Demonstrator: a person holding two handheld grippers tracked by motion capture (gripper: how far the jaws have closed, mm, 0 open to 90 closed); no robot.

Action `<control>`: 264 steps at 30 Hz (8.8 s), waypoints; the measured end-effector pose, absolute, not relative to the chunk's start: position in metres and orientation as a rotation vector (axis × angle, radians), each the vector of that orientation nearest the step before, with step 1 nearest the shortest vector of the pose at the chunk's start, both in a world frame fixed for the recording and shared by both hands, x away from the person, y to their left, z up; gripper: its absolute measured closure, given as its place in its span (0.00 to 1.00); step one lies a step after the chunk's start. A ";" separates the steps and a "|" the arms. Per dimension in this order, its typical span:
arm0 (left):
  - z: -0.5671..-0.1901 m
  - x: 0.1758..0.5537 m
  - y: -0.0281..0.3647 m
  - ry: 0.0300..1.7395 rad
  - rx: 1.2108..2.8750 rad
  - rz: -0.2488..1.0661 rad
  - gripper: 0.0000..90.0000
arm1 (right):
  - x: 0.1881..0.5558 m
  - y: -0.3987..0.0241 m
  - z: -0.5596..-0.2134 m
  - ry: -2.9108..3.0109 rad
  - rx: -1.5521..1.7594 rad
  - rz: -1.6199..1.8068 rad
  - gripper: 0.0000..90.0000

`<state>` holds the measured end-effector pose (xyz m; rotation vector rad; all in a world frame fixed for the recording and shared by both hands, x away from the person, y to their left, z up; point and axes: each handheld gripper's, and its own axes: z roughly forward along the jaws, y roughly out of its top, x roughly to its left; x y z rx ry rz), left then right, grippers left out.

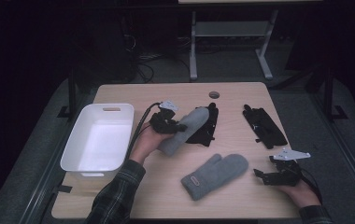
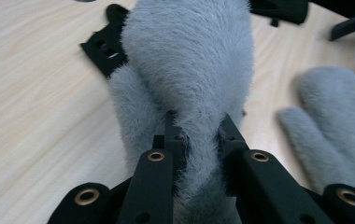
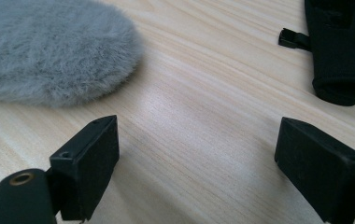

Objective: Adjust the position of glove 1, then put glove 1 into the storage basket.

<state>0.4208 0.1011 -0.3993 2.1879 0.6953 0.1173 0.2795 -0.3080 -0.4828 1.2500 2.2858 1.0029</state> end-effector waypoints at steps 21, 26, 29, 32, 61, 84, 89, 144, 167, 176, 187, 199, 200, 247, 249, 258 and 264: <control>-0.380 0.360 0.059 0.516 2.238 0.018 0.87 | 0.280 -0.308 -0.483 2.283 1.253 1.002 0.15; -0.383 0.347 0.044 0.477 2.262 -0.020 0.87 | 0.280 -0.308 -0.483 2.279 1.258 1.000 0.15; -0.385 0.341 0.035 0.444 2.273 -0.034 0.87 | 0.280 -0.308 -0.483 2.279 1.260 1.000 0.15; -0.388 0.336 0.026 0.421 2.291 -0.038 0.87 | 0.280 -0.308 -0.483 2.279 1.260 1.000 0.15; -0.412 0.319 -0.004 0.423 2.337 -0.046 0.60 | 0.280 -0.308 -0.483 2.279 1.261 1.000 0.15; -0.430 0.320 0.103 0.574 2.347 0.053 0.99 | 0.280 -0.308 -0.483 2.279 1.258 0.999 0.15; -0.428 0.306 0.096 0.534 2.342 0.052 0.99 | 0.280 -0.308 -0.483 2.279 1.259 0.999 0.15; -0.432 0.334 0.008 0.512 2.296 -0.086 0.20 | 0.277 -0.309 -0.482 2.277 1.239 1.020 0.24; -0.462 0.333 0.001 0.540 2.344 -0.220 0.28 | 0.277 -0.309 -0.482 2.276 1.240 1.018 0.23; -0.460 0.330 -0.003 0.467 2.371 -0.298 0.64 | 0.277 -0.309 -0.483 2.276 1.240 1.018 0.23; -0.450 0.325 -0.001 0.400 2.383 -0.296 0.79 | 0.277 -0.309 -0.482 2.276 1.242 1.017 0.23; -0.423 0.325 0.016 0.397 2.370 -0.212 0.79 | 0.277 -0.309 -0.482 2.277 1.241 1.018 0.23; -0.419 0.326 0.019 0.402 2.365 -0.202 0.79 | 0.277 -0.309 -0.482 2.277 1.241 1.017 0.23; -0.300 0.360 0.217 0.799 2.185 0.146 0.79 | 0.277 -0.309 -0.482 2.279 1.243 1.014 0.22; -0.296 0.360 0.229 0.822 2.172 0.161 0.79 | 0.277 -0.309 -0.482 2.278 1.244 1.014 0.22; -0.290 0.357 0.285 0.954 2.102 0.241 0.79 | 0.278 -0.308 -0.482 2.276 1.245 1.013 0.22; -0.299 0.357 0.317 1.044 2.068 0.266 0.79 | 0.278 -0.308 -0.482 2.274 1.247 1.012 0.22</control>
